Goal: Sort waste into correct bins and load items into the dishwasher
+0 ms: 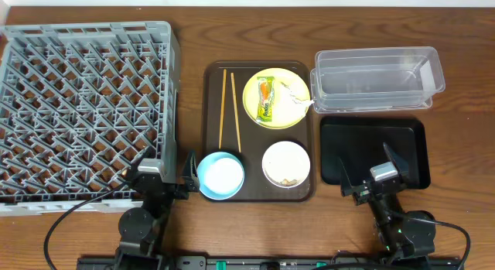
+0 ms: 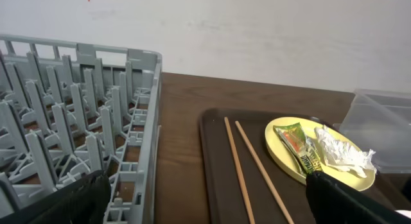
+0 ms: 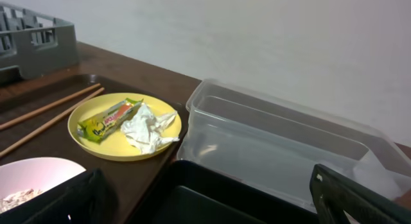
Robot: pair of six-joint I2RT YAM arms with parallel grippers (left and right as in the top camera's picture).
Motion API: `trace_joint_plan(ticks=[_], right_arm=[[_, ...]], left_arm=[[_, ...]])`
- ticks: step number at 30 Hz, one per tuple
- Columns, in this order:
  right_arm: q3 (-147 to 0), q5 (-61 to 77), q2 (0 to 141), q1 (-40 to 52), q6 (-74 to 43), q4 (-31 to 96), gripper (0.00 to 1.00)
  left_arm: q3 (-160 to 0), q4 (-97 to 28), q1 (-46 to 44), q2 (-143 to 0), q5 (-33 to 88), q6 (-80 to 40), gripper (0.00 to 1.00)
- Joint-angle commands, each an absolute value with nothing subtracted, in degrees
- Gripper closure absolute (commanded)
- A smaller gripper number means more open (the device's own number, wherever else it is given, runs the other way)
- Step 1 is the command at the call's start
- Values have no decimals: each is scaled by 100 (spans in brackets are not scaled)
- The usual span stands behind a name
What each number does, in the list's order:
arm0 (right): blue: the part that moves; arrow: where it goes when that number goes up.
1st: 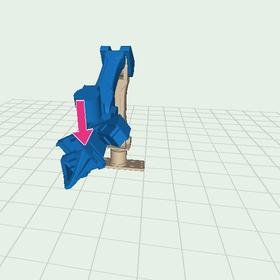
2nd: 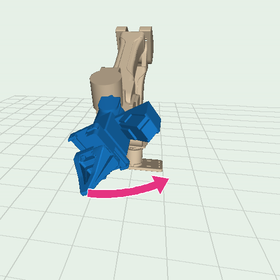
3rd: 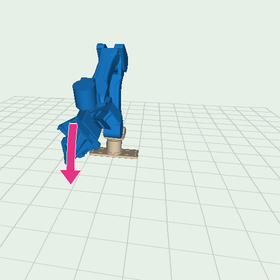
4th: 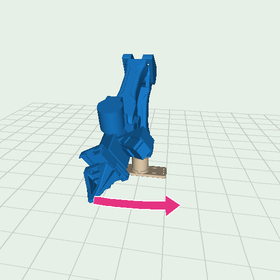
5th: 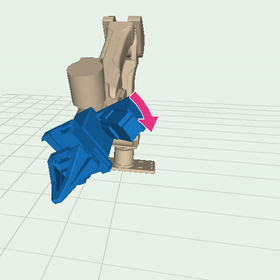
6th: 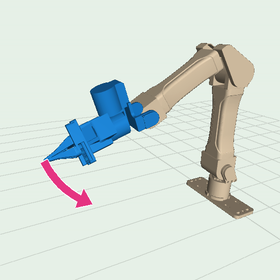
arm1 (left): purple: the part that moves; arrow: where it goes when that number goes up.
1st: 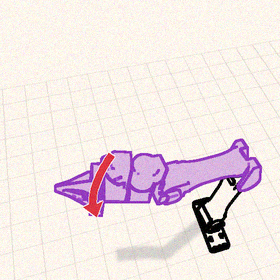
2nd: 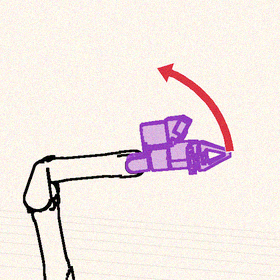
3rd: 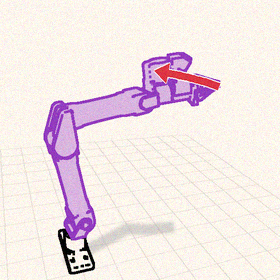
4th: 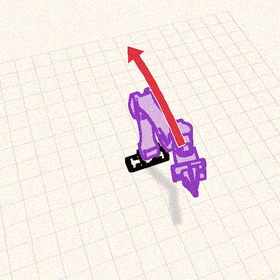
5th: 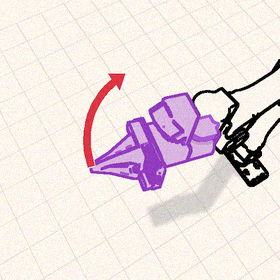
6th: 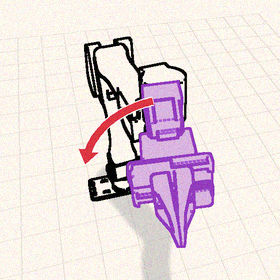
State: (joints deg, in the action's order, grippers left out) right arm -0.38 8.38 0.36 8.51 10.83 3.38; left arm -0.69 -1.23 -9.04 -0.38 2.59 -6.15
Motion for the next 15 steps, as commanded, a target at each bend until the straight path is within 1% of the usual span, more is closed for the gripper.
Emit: trace_joint_plan(ticks=[1,15], right_arm=[[-32,930,49,902,1120,357,1],[-32,930,49,902,1120,357,1]], left_arm=[[-23,-408,-875,-36,80,-565,2],[-23,-405,-875,-36,-1,-567,2]])
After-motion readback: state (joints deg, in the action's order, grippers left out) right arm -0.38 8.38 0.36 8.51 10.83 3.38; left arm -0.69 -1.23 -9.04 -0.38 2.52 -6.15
